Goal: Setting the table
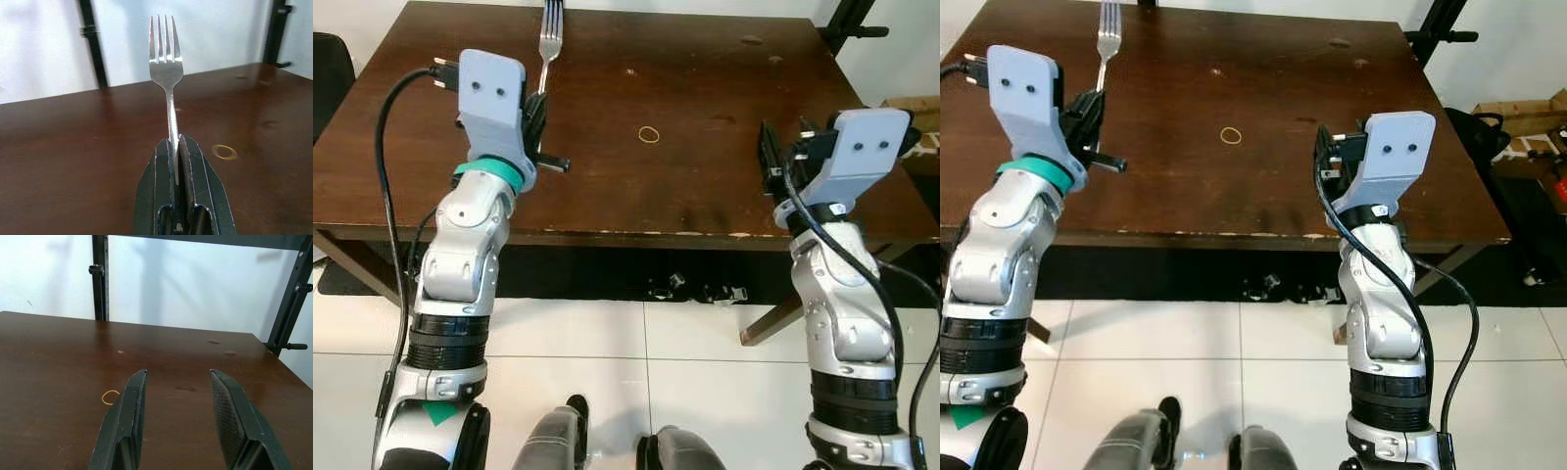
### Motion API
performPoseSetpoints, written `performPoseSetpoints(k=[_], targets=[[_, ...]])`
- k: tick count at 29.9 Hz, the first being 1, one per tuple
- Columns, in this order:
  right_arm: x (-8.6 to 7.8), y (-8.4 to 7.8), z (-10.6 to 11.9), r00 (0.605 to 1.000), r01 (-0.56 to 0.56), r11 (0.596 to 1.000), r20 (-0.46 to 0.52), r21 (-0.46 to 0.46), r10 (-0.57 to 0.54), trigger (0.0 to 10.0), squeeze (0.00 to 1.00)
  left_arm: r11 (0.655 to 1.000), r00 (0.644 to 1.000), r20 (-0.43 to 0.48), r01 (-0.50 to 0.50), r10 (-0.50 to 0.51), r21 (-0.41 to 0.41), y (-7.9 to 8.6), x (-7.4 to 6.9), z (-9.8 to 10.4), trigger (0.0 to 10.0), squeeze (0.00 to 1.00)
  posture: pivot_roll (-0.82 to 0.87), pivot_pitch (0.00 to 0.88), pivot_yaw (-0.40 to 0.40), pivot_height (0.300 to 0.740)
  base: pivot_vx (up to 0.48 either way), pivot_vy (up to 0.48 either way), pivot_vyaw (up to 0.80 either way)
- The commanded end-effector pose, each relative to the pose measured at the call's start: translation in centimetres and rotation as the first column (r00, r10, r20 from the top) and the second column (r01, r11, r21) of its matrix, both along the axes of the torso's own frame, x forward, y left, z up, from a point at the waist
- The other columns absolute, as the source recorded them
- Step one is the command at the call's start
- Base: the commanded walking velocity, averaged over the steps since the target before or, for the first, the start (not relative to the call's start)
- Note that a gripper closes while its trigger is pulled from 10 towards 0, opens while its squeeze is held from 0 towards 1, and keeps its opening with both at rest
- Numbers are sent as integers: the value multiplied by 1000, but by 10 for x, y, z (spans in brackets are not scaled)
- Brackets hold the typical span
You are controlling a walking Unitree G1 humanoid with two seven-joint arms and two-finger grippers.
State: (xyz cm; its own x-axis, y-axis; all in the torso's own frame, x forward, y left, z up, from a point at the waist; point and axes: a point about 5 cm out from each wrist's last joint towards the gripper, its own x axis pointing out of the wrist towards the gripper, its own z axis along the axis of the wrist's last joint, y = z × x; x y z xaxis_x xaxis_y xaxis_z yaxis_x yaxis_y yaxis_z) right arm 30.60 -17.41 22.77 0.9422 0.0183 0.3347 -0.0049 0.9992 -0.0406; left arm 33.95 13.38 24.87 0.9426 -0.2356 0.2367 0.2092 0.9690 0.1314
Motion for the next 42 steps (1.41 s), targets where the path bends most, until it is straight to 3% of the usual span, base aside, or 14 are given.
performPoseSetpoints(k=[1, 5, 14, 22, 32, 42], targets=[[-2, -4, -3, 1000, 21, 1000, -2, 10, -21, 10000, 0, 1000, 999, -31, 28, -29, -3, -4, -2, -6, 10000, 0, -27, 29, 49, 740, 0, 0, 0], [-3, -4, -8, 999, 34, 999, -16, 36, -34, 10000, 0, 998, 997, -57, 40, -42, -49, -10, -2, -13, 10000, 0, -32, 20, 52, 740, 0, 0, 0], [-4, -3, -12, 999, 39, 995, -30, 89, -37, 10000, 0, 998, 997, -64, 33, -36, -46, -9, 0, -16, 10000, 0, -41, 8, 57, 740, 0, 0, 0], [-7, -2, -18, 998, 56, 998, -26, 35, -55, 10000, 0, 999, 997, -61, 39, -39, 0, -8, -3, -25, 10000, 0, -41, 0, 61, 740, 0, 0, 0], [-5, -3, -19, 998, 57, 998, -26, 40, -56, 10000, 0, 999, 997, -62, 44, -44, -4, -9, -6, -28, 10000, 0, -31, 0, 51, 740, 0, 0, 0], [-4, -1, -19, 998, 53, 998, -24, 40, -52, 10000, 0, 999, 997, -57, 53, -53, -2, -12, -7, -30, 10000, 0, -34, 0, 55, 740, -249, 0, 0]])
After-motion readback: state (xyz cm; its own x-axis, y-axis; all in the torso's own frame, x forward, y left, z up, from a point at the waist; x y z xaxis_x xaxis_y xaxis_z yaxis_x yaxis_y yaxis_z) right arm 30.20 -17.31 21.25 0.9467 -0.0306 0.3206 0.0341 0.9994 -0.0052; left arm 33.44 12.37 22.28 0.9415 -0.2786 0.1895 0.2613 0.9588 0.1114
